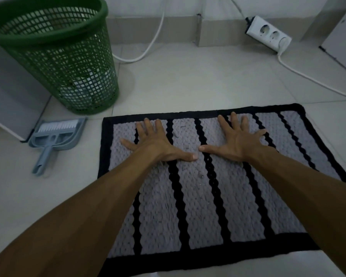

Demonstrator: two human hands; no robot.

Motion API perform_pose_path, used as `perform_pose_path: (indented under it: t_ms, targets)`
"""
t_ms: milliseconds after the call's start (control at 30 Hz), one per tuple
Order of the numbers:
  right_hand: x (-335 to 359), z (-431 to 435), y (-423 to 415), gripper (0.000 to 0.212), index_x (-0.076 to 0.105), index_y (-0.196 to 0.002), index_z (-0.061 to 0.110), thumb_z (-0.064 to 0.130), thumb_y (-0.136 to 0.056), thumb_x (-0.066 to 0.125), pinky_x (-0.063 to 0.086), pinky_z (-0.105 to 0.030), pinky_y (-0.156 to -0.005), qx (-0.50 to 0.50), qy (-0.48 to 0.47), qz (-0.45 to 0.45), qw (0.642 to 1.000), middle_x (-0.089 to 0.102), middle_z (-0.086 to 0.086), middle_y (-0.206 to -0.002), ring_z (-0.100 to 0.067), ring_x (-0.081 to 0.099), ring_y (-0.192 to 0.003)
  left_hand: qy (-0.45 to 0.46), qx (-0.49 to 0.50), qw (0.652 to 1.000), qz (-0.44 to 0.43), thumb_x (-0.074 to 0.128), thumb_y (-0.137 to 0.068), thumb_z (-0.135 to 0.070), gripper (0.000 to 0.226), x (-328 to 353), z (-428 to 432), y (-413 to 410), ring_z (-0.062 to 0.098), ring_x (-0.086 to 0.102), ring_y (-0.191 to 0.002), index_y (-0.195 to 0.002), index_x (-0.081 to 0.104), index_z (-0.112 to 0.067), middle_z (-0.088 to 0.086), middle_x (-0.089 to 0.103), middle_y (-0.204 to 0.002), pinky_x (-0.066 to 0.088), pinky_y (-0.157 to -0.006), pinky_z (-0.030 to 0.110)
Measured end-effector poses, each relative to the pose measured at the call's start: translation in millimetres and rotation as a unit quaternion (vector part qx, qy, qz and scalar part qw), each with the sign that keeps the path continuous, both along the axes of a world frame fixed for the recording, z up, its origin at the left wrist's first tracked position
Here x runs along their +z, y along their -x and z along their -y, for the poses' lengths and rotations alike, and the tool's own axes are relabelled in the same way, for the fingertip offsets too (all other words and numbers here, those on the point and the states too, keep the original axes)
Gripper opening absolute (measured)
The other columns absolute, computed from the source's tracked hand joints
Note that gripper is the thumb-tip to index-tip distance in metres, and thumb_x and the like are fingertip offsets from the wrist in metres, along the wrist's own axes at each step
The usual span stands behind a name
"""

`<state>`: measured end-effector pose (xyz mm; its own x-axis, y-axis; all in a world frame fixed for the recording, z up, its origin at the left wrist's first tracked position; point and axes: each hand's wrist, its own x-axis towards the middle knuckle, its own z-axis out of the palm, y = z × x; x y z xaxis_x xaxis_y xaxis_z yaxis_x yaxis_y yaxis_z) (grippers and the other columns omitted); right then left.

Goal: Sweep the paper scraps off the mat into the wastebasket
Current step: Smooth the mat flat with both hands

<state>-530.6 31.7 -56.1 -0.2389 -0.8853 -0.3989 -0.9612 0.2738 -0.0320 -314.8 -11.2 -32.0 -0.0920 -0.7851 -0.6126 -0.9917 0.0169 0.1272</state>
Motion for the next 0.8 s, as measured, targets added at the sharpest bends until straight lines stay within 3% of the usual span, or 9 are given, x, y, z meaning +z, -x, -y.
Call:
perform_pose_path:
  t_ms: [100,267,367,533,800]
  targets:
    - [3.0,-0.1,0.7,0.135,-0.019,-0.15,0.039,0.106,-0.041,0.024,-0.002,-0.081,-0.103,-0.004,-0.012,0.009,1.0,-0.028,-0.001,-0.16,-0.034,-0.021,-0.148,0.017,-0.024,0.999,0.029,0.071,-0.027,-0.083,0.165,10.6,12.2,19.7,0.036,-0.031,-0.137,-0.142,-0.029,-0.019,0.011,-0.037,-0.149,-0.003,-0.102,0.076]
    - [13.9,3.7,12.5,0.123,-0.011,-0.154,0.031,0.097,-0.06,0.034,0.007,-0.073,-0.11,-0.006,-0.001,0.031,0.999,-0.017,0.001,-0.163,-0.027,-0.011,-0.15,-0.001,-0.211,0.977,-0.024,0.08,-0.045,-0.067,0.147,11.7,30.6,48.0,0.026,-0.029,-0.139,-0.142,-0.026,-0.033,0.0,-0.034,-0.152,0.0,-0.103,0.076]
    - [17.0,8.2,39.7,0.122,-0.004,-0.155,0.021,0.095,-0.063,0.026,0.013,-0.065,-0.115,-0.089,0.052,0.036,0.994,-0.009,-0.008,-0.164,-0.027,-0.005,-0.151,-0.017,-0.219,0.976,-0.015,0.079,-0.05,-0.066,0.142,6.7,34.7,49.2,0.026,-0.031,-0.138,-0.142,-0.025,-0.035,-0.002,-0.035,-0.151,-0.002,-0.103,0.076]
    - [14.9,15.6,83.3,0.16,-0.011,-0.154,0.015,0.108,-0.027,0.022,0.006,-0.067,-0.115,-0.156,-0.013,0.011,0.988,-0.017,-0.012,-0.162,-0.031,-0.011,-0.15,-0.025,-0.222,0.975,-0.017,0.079,-0.047,-0.068,0.145,4.0,38.5,50.0,0.024,-0.03,-0.139,-0.142,-0.025,-0.034,-0.002,-0.033,-0.152,-0.001,-0.105,0.074]
    - [14.6,25.4,89.0,0.154,-0.013,-0.154,0.016,0.106,-0.037,0.031,0.003,-0.068,-0.114,-0.148,-0.017,0.016,0.989,-0.019,-0.01,-0.162,-0.03,-0.011,-0.15,-0.01,-0.22,0.975,-0.039,0.08,-0.046,-0.066,0.145,2.1,39.2,45.2,0.02,-0.03,-0.139,-0.144,-0.022,-0.035,-0.003,-0.033,-0.152,-0.007,-0.101,0.076]
